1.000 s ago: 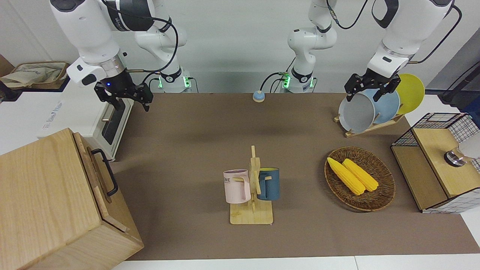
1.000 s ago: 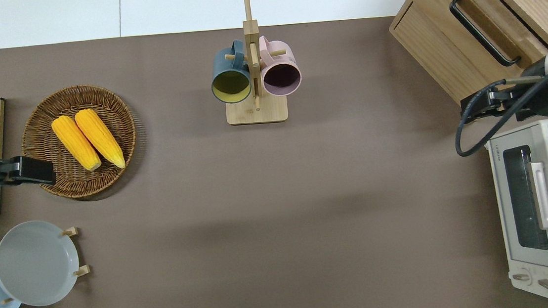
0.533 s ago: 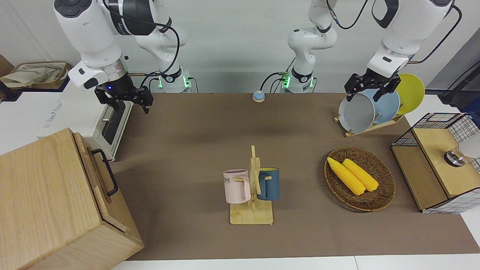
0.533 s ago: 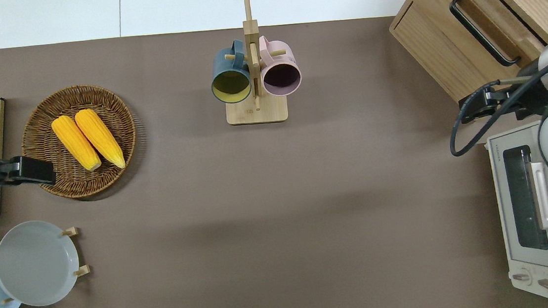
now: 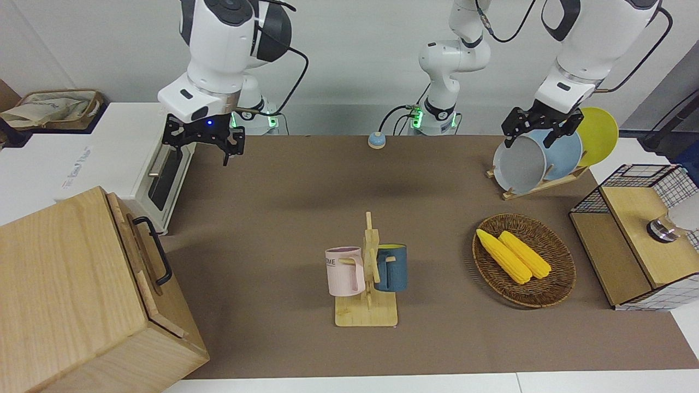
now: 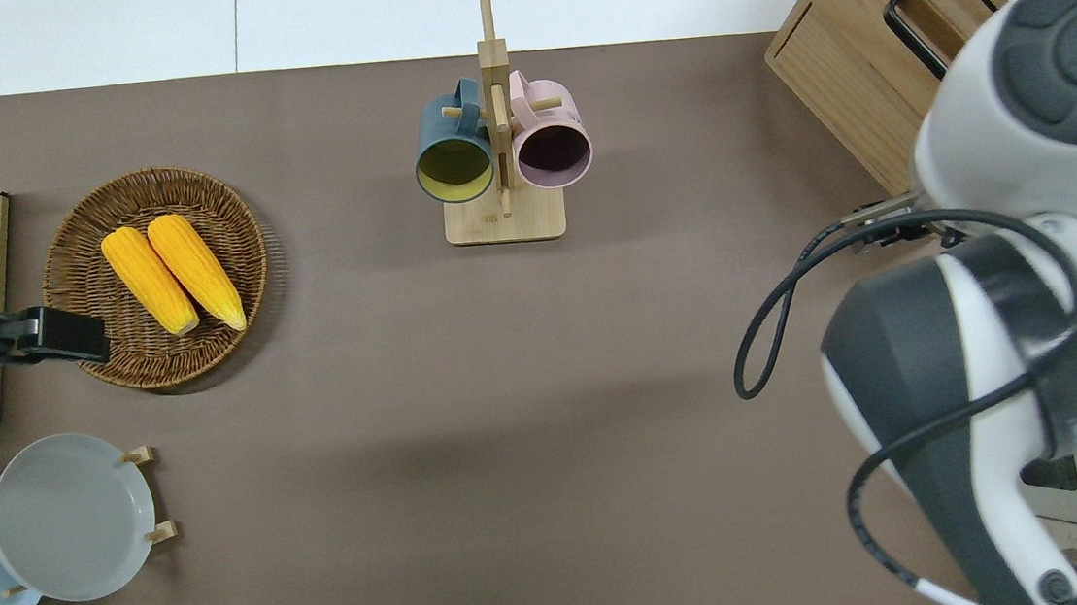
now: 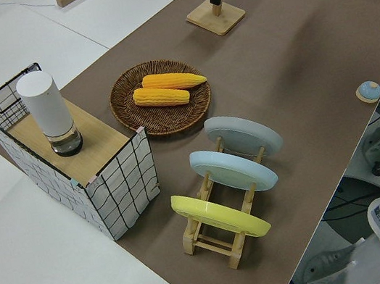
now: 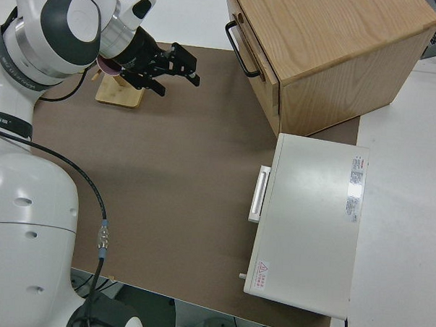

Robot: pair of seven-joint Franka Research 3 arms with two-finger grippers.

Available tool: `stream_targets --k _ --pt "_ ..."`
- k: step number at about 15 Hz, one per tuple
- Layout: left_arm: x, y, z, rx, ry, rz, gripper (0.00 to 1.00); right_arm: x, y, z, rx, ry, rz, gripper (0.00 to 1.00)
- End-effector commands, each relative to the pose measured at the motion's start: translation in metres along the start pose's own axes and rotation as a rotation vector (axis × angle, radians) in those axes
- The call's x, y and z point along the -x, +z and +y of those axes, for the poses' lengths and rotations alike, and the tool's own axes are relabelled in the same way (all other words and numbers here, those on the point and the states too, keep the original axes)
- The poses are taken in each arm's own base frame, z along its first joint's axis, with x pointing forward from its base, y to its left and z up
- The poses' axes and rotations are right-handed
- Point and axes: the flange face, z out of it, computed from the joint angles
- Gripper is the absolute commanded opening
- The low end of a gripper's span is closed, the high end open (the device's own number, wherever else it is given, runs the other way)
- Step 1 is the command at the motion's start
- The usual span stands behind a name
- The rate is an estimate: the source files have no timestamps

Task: Slide drawer open with right arm
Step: 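Raise the right arm and reach the right gripper toward the drawer's black handle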

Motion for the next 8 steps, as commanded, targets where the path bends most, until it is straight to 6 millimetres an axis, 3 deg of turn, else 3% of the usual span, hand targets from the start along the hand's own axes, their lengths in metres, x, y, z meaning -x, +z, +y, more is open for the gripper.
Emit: stream_targets --k 1,4,6,8 --pt "-0.001 -0.003 -0.001 -0.016 0.01 -0.007 0.99 -0.012 0.004 -0.018 0.171 -0.049 0.028 0.99" --pt "-0.001 -0.003 -0.001 -0.016 0.01 -0.007 0.99 -0.022 0.014 -0.027 0.294 -0.081 0.026 0.99" --pt "-0.001 -0.003 -0.001 -0.016 0.01 -0.007 0.99 -0.03 0.023 -0.061 0.433 -0.133 0.016 0.987" --pt "-0.001 -0.004 -0.001 -0.016 0.01 -0.005 0.99 -0.037 0.03 -0.069 0.495 -0.149 0.015 0.987"
